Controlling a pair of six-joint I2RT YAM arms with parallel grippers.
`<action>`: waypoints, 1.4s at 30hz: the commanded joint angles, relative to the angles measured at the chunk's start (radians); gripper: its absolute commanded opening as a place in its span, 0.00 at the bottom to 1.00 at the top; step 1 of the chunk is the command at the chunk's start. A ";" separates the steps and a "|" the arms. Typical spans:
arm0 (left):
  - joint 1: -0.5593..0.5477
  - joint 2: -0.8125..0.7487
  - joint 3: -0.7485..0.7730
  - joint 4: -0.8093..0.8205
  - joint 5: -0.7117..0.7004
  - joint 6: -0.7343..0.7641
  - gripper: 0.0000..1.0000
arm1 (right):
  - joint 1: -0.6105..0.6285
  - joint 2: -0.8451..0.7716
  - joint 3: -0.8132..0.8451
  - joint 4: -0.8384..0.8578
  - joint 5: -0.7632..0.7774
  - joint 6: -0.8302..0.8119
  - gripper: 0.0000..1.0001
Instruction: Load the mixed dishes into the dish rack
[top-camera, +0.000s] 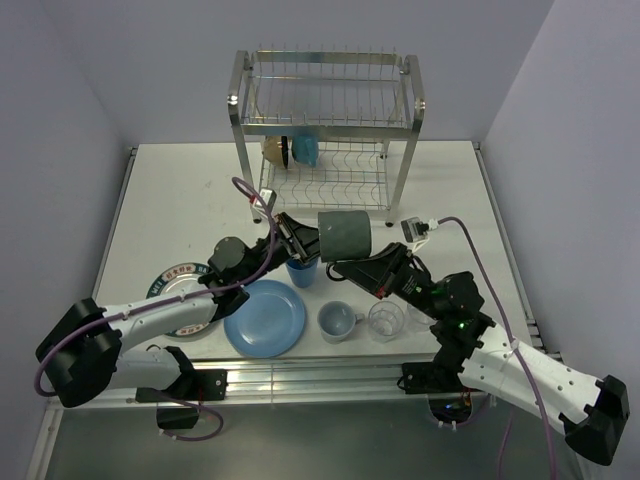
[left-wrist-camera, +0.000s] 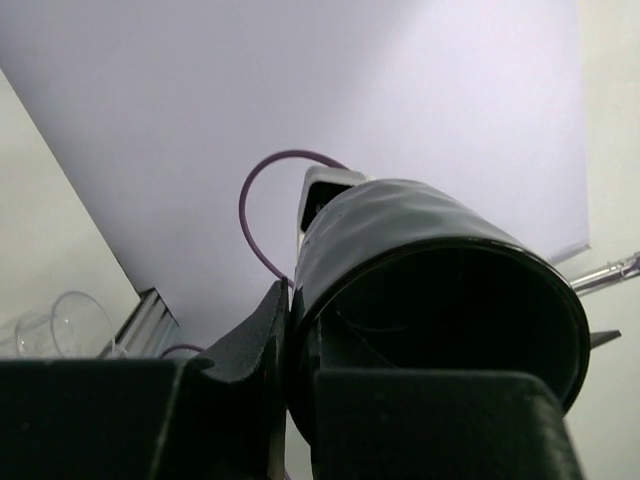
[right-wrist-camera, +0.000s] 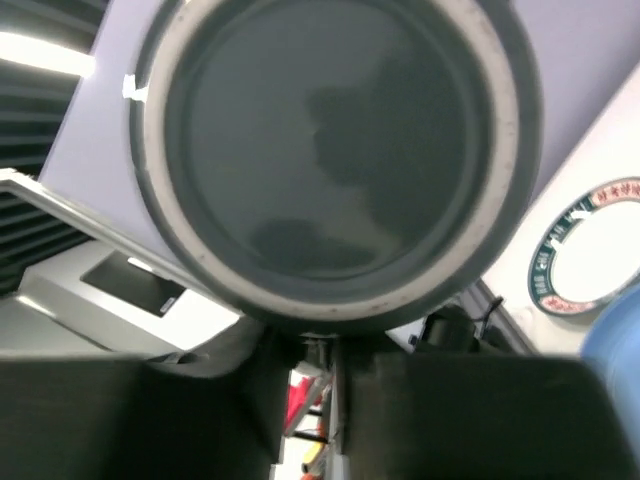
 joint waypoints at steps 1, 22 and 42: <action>-0.018 -0.015 0.025 0.116 0.013 -0.007 0.00 | 0.012 0.025 0.008 0.098 0.034 -0.013 0.17; 0.044 -0.500 0.287 -1.619 -0.925 0.213 0.99 | 0.039 0.446 0.397 -0.245 0.359 -0.396 0.00; 0.044 -0.598 0.287 -1.587 -0.949 0.404 0.99 | -0.165 1.157 0.867 -0.189 0.356 -0.397 0.00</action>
